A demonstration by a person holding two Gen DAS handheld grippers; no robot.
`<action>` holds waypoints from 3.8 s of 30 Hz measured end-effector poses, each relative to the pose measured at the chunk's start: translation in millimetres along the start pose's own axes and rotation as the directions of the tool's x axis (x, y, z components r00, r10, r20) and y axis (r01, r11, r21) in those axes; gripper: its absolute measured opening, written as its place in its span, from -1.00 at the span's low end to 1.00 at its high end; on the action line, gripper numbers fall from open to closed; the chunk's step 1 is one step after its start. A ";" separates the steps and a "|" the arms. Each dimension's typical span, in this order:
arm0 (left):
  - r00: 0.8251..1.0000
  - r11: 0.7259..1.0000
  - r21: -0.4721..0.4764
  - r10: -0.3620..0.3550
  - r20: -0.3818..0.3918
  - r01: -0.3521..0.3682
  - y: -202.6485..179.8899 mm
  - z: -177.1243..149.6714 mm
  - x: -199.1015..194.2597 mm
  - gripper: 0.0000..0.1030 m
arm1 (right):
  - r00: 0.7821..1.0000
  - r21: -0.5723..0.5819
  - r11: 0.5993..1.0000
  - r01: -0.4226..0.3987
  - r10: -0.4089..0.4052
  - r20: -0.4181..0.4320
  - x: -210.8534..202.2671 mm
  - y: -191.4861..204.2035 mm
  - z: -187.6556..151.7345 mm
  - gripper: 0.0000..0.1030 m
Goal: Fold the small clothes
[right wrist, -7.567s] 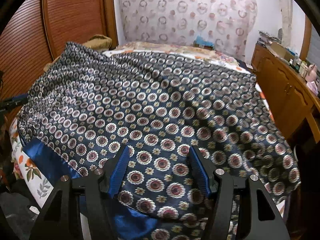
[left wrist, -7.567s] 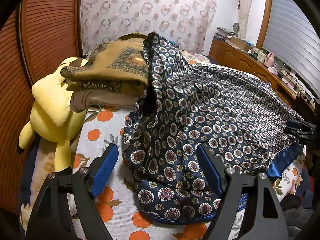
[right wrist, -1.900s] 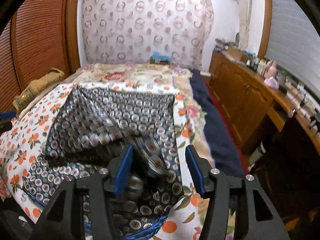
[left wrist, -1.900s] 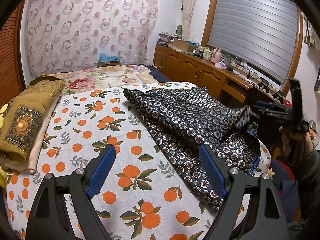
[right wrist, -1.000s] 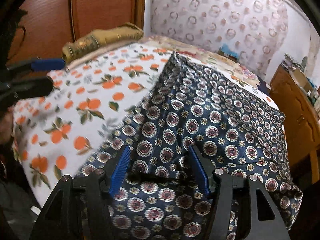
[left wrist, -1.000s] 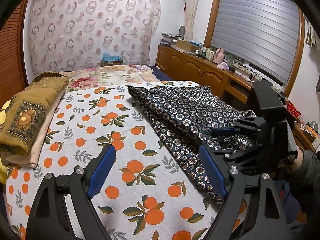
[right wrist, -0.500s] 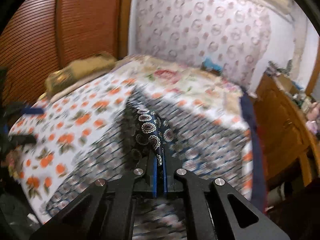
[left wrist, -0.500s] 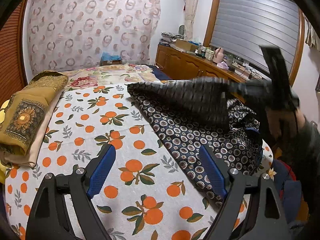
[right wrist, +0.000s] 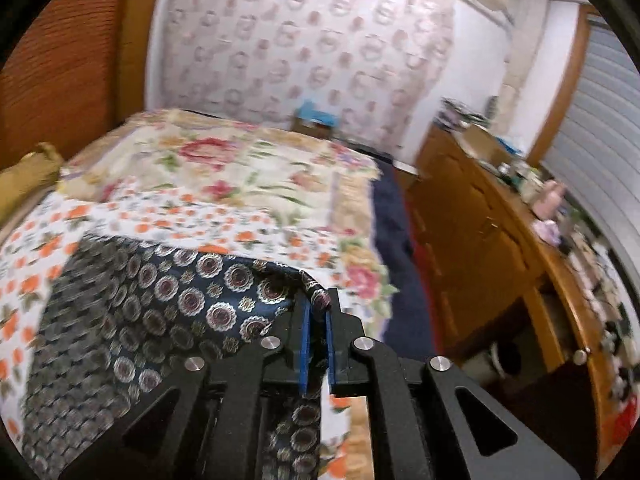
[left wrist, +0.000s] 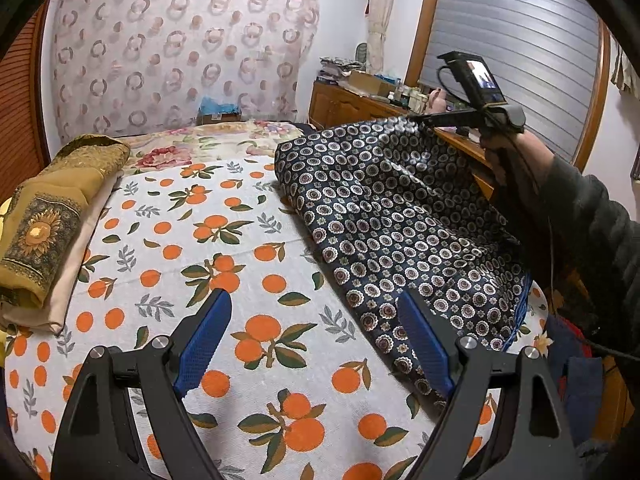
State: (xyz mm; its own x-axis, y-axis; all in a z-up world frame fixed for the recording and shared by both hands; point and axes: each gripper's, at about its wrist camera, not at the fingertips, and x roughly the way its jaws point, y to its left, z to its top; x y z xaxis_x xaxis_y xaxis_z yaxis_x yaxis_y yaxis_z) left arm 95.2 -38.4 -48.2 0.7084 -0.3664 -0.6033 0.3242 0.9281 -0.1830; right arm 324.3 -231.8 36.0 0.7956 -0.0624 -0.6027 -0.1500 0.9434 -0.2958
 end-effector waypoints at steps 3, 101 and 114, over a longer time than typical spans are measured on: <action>1.000 1.000 0.004 -0.005 -0.003 0.005 -0.8 -0.6 1.2 0.66 | 0.999 0.033 0.999 0.015 -0.014 -0.029 5.8 8.3 -2.9 -0.12; 0.963 0.960 0.100 -0.266 0.044 0.261 -82.9 28.7 -4.1 -0.95 | 0.971 0.155 0.959 -0.237 0.227 0.076 -194.2 1.6 -233.8 0.17; 0.965 0.964 0.102 -0.254 0.061 0.247 -81.4 36.2 -3.9 -0.95 | 0.970 0.282 0.934 -0.218 0.240 -0.043 -140.4 -7.3 -261.8 0.15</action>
State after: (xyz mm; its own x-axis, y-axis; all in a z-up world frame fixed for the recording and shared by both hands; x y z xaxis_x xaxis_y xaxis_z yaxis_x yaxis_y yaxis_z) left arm 88.8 -114.9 -2.8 0.6400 -0.5934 -0.4881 0.5513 0.7971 -0.2463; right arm 60.1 -315.2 -71.2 0.7103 0.1516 -0.6873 -0.1482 0.9868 0.0645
